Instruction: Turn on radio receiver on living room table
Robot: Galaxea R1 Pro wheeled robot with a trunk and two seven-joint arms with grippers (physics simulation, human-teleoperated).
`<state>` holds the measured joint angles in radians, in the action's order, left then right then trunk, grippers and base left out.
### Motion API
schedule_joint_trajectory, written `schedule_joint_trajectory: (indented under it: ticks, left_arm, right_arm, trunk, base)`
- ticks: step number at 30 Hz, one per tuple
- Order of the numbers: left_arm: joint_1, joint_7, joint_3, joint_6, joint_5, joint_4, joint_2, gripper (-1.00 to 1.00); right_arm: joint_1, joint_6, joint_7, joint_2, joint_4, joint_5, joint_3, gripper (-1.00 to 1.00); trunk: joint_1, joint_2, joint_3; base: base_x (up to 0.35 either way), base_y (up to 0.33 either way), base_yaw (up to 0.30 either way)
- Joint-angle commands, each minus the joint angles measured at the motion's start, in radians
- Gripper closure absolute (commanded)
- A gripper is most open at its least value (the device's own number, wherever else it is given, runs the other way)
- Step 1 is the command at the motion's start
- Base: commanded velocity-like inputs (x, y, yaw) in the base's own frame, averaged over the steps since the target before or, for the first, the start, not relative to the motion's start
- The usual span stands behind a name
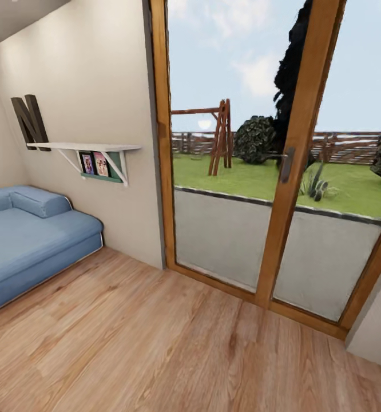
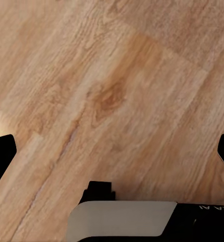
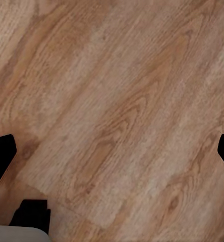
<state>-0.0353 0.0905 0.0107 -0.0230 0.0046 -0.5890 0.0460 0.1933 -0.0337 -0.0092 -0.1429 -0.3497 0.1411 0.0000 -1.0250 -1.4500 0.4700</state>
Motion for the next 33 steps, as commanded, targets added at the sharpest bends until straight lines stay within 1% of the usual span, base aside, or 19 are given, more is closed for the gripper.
schedule_joint_trajectory:
  ticks: [1, 21, 33]
  left_arm:
    - [0.000, 0.000, 0.000, 0.000, 0.000, 0.000, 0.000, -1.00]
    - [0.000, 0.000, 0.000, 0.000, 0.000, 0.000, 0.000, -1.00]
    - [0.000, 0.000, 0.000, 0.000, 0.000, 0.000, 0.000, -1.00]
  right_arm:
    - [0.000, 0.000, 0.000, 0.000, 0.000, 0.000, 0.000, -1.00]
    - [0.000, 0.000, 0.000, 0.000, 0.000, 0.000, 0.000, -1.00]
    - [0.000, 0.000, 0.000, 0.000, 0.000, 0.000, 0.000, -1.00]
  trunk:
    - [0.000, 0.000, 0.000]
    - [0.000, 0.000, 0.000]
    - [0.000, 0.000, 0.000]
  base:
    - [0.325, -0.083, 0.264]
    - [0.325, -0.081, 0.264]
    - [0.325, -0.013, 0.270]
